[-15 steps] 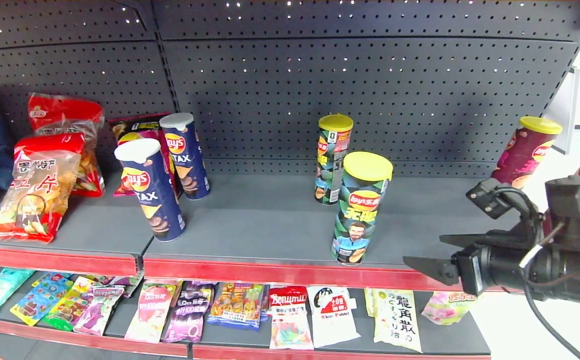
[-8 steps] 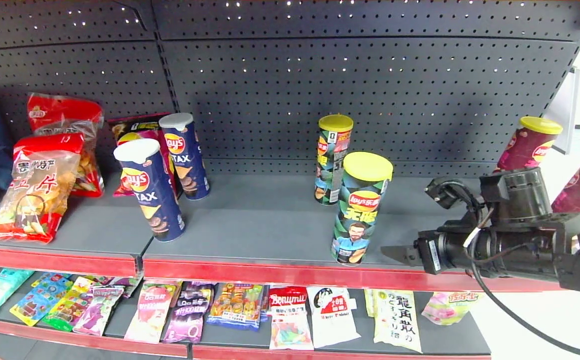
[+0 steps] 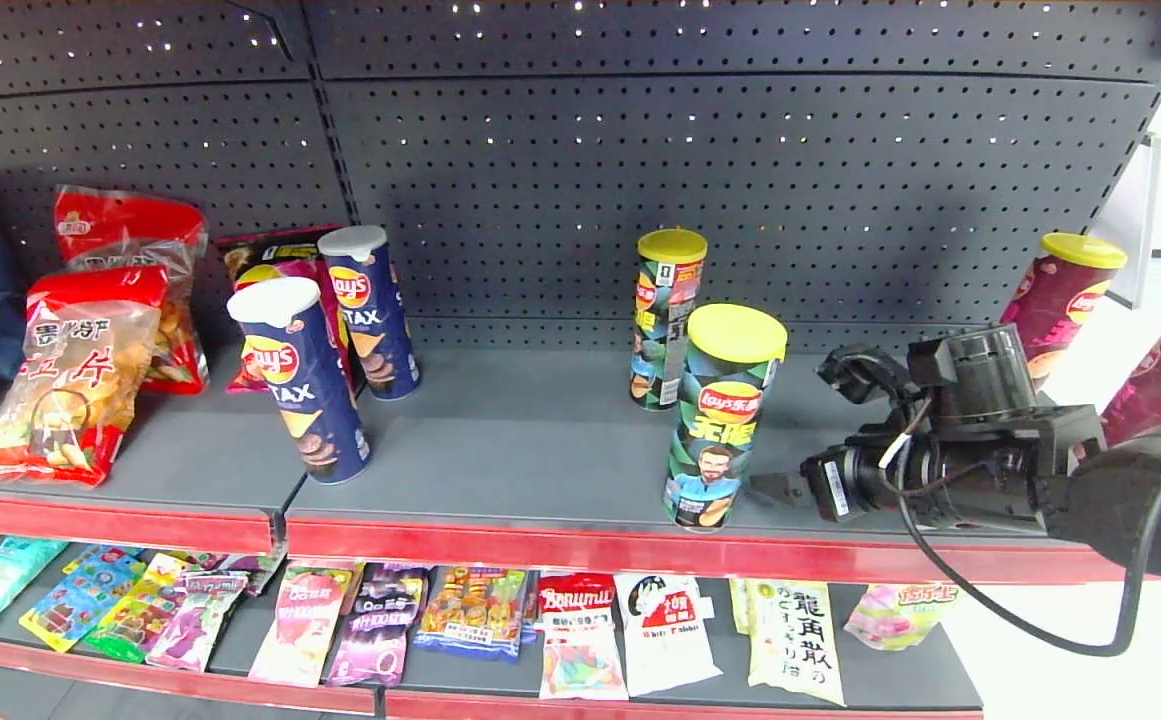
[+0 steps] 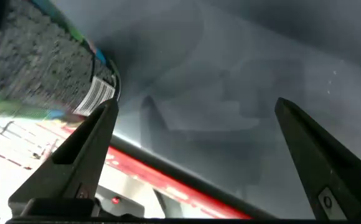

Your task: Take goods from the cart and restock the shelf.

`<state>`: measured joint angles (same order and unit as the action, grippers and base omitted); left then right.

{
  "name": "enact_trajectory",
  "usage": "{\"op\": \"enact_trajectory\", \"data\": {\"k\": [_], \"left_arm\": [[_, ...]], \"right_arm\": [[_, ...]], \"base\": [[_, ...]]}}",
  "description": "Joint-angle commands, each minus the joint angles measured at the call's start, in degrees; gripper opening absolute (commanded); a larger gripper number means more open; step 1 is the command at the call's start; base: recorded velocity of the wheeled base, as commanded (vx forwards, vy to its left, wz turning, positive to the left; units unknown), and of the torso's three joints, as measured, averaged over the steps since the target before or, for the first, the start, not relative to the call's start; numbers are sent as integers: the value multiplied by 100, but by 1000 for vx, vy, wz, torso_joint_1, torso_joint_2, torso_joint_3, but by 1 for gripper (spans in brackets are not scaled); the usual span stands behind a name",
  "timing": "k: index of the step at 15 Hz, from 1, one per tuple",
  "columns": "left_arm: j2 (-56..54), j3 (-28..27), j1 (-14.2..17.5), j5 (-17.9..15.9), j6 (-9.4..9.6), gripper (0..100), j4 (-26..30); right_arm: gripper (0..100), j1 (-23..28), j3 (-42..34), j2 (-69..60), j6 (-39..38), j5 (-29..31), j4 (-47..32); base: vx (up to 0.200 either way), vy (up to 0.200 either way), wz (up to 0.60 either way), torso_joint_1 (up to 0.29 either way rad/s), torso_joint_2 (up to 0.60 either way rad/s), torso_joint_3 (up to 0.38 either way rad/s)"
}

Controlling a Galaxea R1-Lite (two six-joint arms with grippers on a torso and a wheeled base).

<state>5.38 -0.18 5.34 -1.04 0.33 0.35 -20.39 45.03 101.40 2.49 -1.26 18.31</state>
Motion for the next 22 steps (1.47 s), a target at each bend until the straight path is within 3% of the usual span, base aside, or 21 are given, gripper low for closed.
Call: {"op": "enact_trajectory", "data": {"k": [1,22], "left_arm": [[16,1,2,-2,2,100,0],[16,1,2,-2,2,100,0]], "right_arm": [[100,-17,-3,108,164,20,-3],[100,-351,375,618,410,328,6]], "base": [[0,0,0,0,0,0],[0,0,0,0,0,0]]}}
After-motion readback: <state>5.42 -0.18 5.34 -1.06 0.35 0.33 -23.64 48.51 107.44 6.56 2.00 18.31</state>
